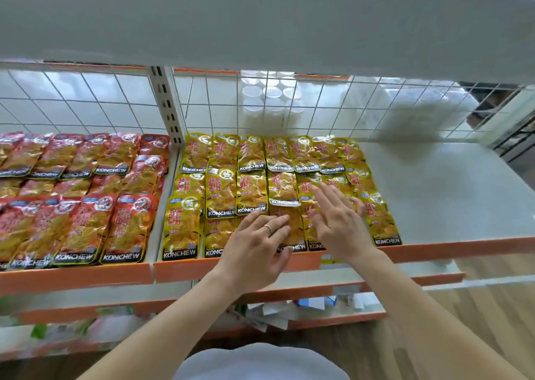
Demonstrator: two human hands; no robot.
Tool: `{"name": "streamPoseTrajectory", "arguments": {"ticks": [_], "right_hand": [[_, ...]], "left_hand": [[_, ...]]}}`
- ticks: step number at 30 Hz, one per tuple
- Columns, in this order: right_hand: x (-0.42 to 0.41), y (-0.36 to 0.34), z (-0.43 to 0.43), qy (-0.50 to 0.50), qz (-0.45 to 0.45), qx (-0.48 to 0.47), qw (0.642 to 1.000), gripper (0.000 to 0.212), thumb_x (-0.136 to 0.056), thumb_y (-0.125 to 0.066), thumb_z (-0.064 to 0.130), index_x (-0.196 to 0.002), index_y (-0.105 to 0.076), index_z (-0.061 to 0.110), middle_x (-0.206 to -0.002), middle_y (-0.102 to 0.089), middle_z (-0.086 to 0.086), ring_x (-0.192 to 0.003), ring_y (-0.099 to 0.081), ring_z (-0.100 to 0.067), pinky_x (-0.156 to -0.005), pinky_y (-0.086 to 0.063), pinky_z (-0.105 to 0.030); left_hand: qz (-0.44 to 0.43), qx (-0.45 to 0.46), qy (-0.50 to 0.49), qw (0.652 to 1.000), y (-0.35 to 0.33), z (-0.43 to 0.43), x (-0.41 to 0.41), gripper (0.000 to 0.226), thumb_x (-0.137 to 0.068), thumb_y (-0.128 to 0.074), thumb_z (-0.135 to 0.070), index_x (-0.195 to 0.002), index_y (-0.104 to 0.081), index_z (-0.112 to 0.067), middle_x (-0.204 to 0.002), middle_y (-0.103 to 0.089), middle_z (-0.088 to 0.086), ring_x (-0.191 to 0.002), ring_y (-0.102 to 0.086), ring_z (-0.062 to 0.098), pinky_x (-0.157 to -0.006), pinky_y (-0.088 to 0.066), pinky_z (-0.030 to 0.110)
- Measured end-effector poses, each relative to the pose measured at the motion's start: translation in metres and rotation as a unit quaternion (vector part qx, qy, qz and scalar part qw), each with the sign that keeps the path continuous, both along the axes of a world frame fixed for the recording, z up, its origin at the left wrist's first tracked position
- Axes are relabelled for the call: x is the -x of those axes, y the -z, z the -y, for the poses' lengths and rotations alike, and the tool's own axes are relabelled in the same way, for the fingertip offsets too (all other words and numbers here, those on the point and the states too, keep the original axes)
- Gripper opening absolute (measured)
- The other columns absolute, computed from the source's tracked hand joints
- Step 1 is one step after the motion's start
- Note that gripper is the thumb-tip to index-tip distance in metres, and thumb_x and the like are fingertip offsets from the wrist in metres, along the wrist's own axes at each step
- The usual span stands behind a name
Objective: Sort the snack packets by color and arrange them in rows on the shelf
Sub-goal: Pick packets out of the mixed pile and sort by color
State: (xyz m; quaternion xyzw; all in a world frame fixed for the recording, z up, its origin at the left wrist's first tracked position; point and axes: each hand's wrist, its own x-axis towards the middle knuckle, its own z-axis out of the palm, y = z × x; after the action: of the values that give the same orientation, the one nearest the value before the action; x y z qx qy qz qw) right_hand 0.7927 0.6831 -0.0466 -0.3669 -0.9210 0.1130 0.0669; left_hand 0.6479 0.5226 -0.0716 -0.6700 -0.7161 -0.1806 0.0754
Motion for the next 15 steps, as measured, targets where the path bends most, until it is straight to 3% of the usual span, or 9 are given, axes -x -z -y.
{"name": "streamPoseTrajectory", "arguments": {"ticks": [6, 10, 15], "right_hand": [[0.007, -0.006, -0.032, -0.075, 0.112, 0.02, 0.991, 0.061, -0.103, -0.032, 0.048, -0.159, -0.012, 0.035, -0.168, -0.001, 0.007, -0.154, 0.001, -0.011, -0.12, 0.007, -0.055], [0.006, -0.003, -0.032, -0.094, 0.117, 0.005, 0.989, 0.06, -0.104, -0.026, 0.047, -0.16, -0.009, 0.031, -0.168, 0.003, 0.004, -0.154, 0.001, -0.012, -0.119, 0.007, -0.053], [0.006, 0.002, -0.028, -0.096, 0.123, 0.008, 0.988, 0.06, -0.104, -0.021, 0.041, -0.16, -0.004, 0.026, -0.168, 0.008, 0.0, -0.154, 0.005, -0.013, -0.118, 0.005, -0.056]], "left_hand": [[-0.004, -0.063, -0.026, 0.998, -0.002, -0.01, -0.006, 0.024, -0.091, -0.059, -0.037, -0.088, -0.072, -0.017, -0.115, -0.072, -0.001, -0.1, -0.065, 0.02, -0.101, -0.042, 0.036], [-0.001, -0.058, -0.063, 0.996, -0.012, -0.025, -0.011, 0.034, -0.091, -0.059, -0.041, -0.113, -0.07, -0.018, -0.134, -0.061, 0.004, -0.121, -0.057, 0.025, -0.107, -0.04, 0.041], [-0.032, 0.139, -0.131, 0.981, -0.014, -0.046, -0.016, 0.064, -0.091, -0.035, -0.056, -0.146, -0.05, -0.028, -0.159, -0.038, 0.007, -0.147, -0.036, 0.024, -0.122, -0.01, 0.05]]}}
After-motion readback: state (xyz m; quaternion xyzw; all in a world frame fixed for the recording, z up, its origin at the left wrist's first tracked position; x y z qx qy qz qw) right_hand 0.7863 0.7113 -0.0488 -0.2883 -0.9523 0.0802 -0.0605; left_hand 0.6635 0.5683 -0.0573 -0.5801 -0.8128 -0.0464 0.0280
